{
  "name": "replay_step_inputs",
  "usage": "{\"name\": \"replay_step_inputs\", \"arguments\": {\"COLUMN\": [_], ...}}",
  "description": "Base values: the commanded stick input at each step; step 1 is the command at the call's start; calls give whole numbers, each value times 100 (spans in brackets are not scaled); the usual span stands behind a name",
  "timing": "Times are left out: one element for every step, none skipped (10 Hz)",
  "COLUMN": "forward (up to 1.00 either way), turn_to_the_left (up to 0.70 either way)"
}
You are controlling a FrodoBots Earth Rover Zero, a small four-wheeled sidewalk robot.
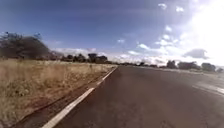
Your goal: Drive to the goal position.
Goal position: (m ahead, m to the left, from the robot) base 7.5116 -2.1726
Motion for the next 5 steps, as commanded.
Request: {"name": "replay_step_inputs", "arguments": {"forward": [50,50,50,50,50], "turn_to_the_left": [0,0,0,0,0]}}
